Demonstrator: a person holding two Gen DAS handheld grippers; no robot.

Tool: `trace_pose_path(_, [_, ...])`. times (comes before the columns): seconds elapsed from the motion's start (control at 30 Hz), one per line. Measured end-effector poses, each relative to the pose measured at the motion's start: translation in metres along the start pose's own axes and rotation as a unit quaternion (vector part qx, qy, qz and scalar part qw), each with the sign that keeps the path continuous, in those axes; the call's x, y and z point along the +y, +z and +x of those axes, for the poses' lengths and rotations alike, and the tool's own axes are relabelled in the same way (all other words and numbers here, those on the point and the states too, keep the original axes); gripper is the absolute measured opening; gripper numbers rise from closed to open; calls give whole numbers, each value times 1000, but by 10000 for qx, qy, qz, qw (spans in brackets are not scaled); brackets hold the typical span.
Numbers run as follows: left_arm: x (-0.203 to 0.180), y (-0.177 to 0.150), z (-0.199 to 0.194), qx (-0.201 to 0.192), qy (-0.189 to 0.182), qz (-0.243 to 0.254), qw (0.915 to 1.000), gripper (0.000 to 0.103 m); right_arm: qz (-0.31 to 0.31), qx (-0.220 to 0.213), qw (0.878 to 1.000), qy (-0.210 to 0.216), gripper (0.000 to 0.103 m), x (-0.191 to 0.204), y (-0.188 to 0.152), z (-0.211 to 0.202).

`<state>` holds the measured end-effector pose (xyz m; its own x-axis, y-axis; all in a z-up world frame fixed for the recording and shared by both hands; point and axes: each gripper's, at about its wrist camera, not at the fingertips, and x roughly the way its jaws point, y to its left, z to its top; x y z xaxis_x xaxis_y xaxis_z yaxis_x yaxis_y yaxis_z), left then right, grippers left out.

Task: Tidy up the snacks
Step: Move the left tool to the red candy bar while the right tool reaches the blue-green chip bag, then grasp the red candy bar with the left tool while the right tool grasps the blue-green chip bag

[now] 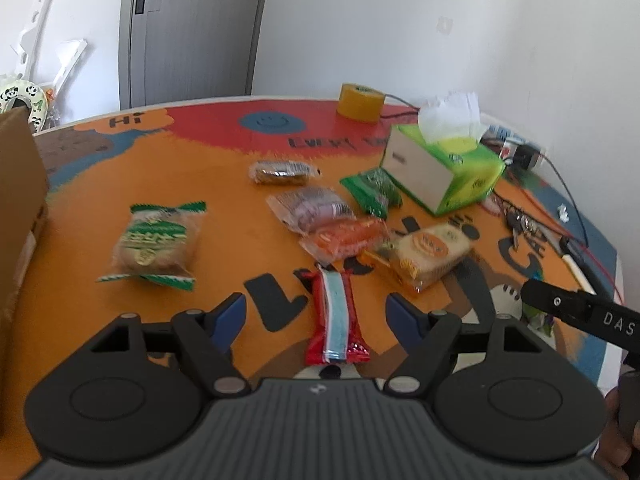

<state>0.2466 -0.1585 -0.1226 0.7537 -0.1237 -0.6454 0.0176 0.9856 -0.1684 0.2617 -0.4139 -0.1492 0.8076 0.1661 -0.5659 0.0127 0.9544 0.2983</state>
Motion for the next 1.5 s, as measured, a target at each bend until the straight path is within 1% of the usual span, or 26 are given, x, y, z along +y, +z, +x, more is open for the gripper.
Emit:
trace_pose_path(0.03, [-2,-1,3,14,17,26,10000,76,-12,25,10000,-3,83,0,-1,3])
trace_pose_path(0.1, [-7,-3,6,-6,86,116,9999,76,15,60,10000,-38,77,-2,-2,7])
trace_pose_path(0.23, [-15,-5,10,-61,221,326,9992,76,-44,10,9999,-94,70,-3,-2,10])
trace_pose_path(0.27, [-16,-5,10,-70,226,363,9991,72,-27,-13,9999,-109,66,-4,-2,10])
trace_pose_path(0.3, [-17,-6,10,-91,243,407,9988,65,-25,-34,9999,-136,57,-4,-2,10])
trace_pose_path(0.33, [-18,-7,10,-115,290,444,9985,62,-41,-52,9999,-143,54,-4,-2,10])
trace_pose_path(0.37, [-18,-7,10,-143,324,454,9983,54,-46,-55,9999,-132,49,-4,-2,11])
trace_pose_path(0.4, [-17,-7,10,-167,338,447,9983,45,-54,-61,9999,-105,47,-5,-2,10])
trace_pose_path(0.43, [-15,-7,9,-191,350,423,9983,40,-76,-71,9999,-88,46,-5,-3,10])
trace_pose_path(0.47, [-14,-7,8,-205,346,402,9984,31,-89,-74,9999,-51,44,-4,-4,9])
trace_pose_path(0.5, [-12,-7,7,-211,325,379,9985,22,-88,-81,9999,-8,39,-4,-4,8])
trace_pose_path(0.53, [-10,-8,6,-221,324,358,9986,21,-87,-85,9999,55,38,-3,-5,6])
trace_pose_path(0.6, [-8,-9,4,-241,282,340,9987,19,-77,-76,9999,127,38,-1,-7,4])
trace_pose_path(0.77, [-1,-12,-5,-278,211,252,9991,19,-54,-46,9994,350,36,6,-12,-3])
trace_pose_path(0.97, [8,-12,-19,-384,208,214,9988,19,-117,-105,9983,566,36,23,-14,-11])
trace_pose_path(1.27, [33,-6,-52,-681,277,45,9973,19,-281,-212,9956,866,36,57,-16,-24])
trace_pose_path(1.5, [55,-2,-85,-945,423,-61,9946,19,-308,-313,9925,1143,36,84,-18,-30])
